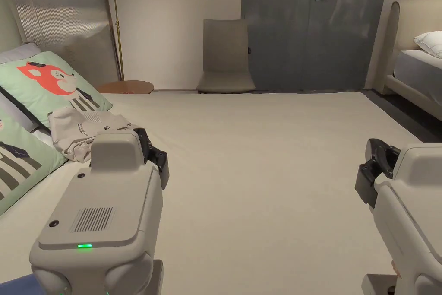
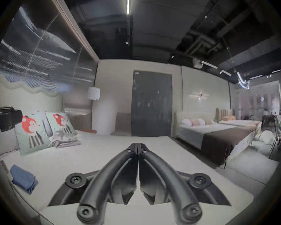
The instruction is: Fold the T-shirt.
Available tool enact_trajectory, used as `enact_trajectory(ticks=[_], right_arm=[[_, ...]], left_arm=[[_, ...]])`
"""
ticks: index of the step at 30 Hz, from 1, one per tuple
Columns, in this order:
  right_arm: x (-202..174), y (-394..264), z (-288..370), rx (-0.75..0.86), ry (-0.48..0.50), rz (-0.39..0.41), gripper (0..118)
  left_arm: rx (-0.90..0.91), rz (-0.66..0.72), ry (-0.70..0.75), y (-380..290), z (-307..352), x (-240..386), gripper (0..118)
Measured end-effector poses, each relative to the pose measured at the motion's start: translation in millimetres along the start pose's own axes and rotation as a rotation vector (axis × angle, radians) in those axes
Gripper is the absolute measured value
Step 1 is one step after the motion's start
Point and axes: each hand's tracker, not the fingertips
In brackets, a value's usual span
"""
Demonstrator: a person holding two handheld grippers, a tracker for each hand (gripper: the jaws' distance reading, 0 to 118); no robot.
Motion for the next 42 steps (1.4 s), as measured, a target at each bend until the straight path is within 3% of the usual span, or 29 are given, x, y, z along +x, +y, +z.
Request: enact_trajectory(ticks=[19,21,24,26,28,42], right_arm=[[0,-5,-3,0.011,0.001,0.034,4],[-1,-7,-3,0.010,0.003,0.039,45],[-1,-8,-5,-0.007,0.020,0.042,74],[-1,-10,-6,-0.009,0.025,0.042,117],[-3,-11,-2,0.016,0.010,0.051,118],[0,-4,-4,0.028,0.029,0.023,118]], left_arm=[[-0.003,-0.032,-0.013,-18,3,8,4],[0.001,-0.032,-0.011,-19,3,7,42],[-0.005,-0.022,-0.021,-20,2,7,62],[-0.006,-0.011,-0.027,-22,1,5,94],[0.001,-0.008,-0.027,-23,3,5,111],[0.032,-0.013,-0.026,-18,9,2,111]])
